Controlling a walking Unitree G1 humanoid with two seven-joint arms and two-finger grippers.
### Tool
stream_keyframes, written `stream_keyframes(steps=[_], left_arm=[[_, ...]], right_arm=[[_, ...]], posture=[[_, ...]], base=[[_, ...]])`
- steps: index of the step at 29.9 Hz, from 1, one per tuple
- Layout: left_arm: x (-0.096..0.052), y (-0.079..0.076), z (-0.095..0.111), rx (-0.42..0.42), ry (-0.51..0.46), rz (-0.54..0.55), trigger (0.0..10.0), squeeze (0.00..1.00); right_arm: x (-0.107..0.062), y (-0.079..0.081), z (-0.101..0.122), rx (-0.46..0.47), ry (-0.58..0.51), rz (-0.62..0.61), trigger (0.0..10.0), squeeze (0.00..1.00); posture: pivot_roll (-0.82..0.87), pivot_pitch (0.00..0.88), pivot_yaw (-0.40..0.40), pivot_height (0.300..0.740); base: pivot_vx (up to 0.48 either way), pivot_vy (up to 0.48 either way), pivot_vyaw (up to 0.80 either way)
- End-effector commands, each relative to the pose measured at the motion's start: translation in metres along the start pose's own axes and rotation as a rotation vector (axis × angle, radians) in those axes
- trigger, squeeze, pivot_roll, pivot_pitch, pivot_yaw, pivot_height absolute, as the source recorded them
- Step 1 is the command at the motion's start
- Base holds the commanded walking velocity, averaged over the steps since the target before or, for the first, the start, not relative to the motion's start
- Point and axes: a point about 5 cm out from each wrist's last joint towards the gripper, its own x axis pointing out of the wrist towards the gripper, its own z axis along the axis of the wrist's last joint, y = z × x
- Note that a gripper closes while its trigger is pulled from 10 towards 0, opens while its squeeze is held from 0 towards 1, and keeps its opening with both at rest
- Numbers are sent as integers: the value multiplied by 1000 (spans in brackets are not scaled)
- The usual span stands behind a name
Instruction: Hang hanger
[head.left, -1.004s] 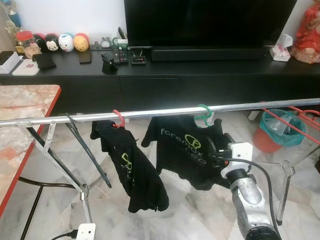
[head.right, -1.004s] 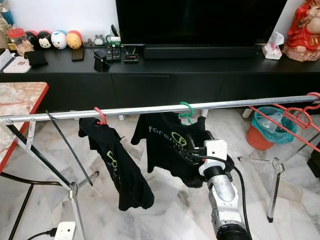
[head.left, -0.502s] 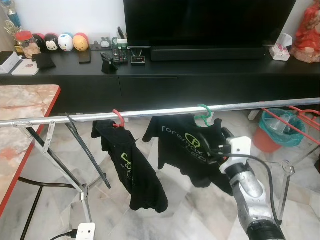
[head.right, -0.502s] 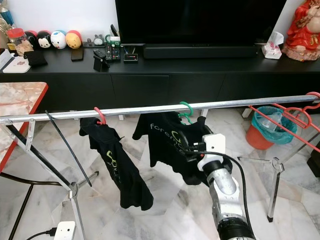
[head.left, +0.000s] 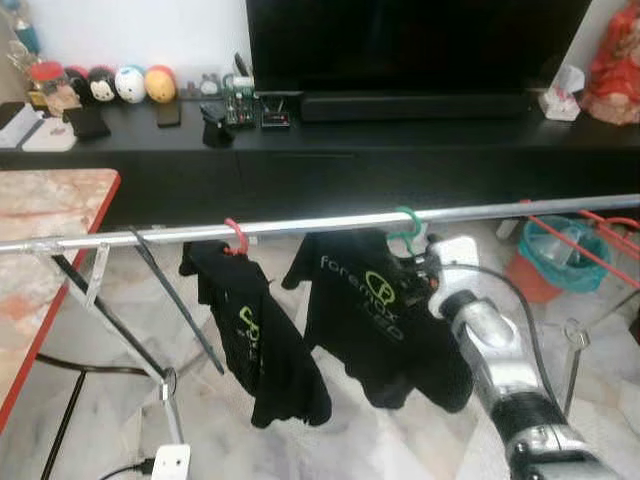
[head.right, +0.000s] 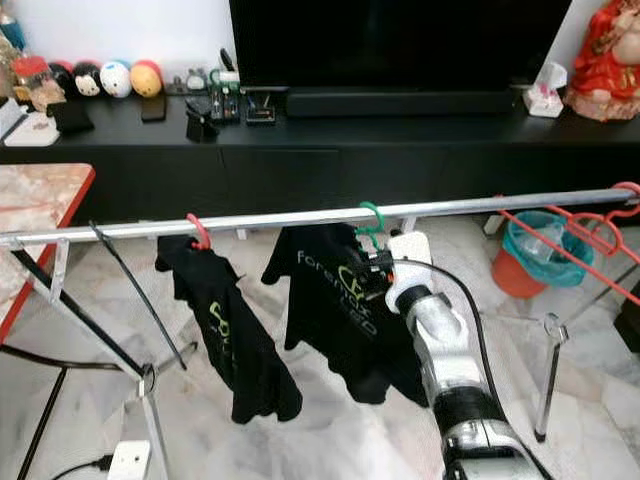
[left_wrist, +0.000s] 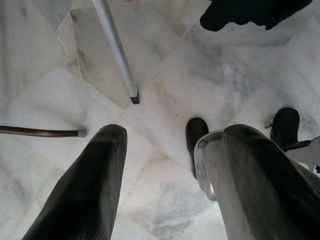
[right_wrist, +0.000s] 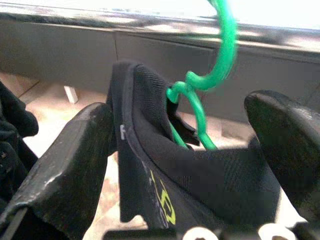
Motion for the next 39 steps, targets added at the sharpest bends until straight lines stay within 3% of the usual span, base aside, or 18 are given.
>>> stream_keyframes(steps=[1, 11, 25, 26, 27, 28, 39], left_arm=[[-1, 2, -3, -11, 16, 12, 10000, 0], [0, 2, -2, -18, 11, 16, 10000, 0], [-1, 0, -3, -28, 8, 13, 10000, 0], [-1, 0, -3, -28, 7, 14, 10000, 0], [-1, 0, -3, -28, 7, 14, 10000, 0], [0, 0, -2, -29, 6, 13, 10000, 0], [0, -1, -3, -29, 11, 4, 10000, 0]], right_arm=[[6, 3, 1, 17, 40, 15, 10000, 0], [29, 18, 21, 25, 84, 104, 10000, 0], [40, 9, 33, 48, 163, 22, 10000, 0], [40, 8, 34, 48, 160, 14, 3961, 0], [40, 8, 34, 48, 160, 14, 3961, 0], [40, 8, 34, 52, 162, 11, 0, 0], [38, 5, 26, 67, 218, -27, 0, 0]], posture=[[-8, 48, -6, 740], [3, 48, -12, 740], [0, 52, -17, 740], [0, 52, -18, 740], [0, 52, -18, 740], [0, 52, -18, 740], [-3, 54, -16, 740]], base=[[0, 0, 0], [0, 0, 0], [0, 0, 0], [0, 0, 0], [0, 0, 0], [0, 0, 0], [0, 0, 0]])
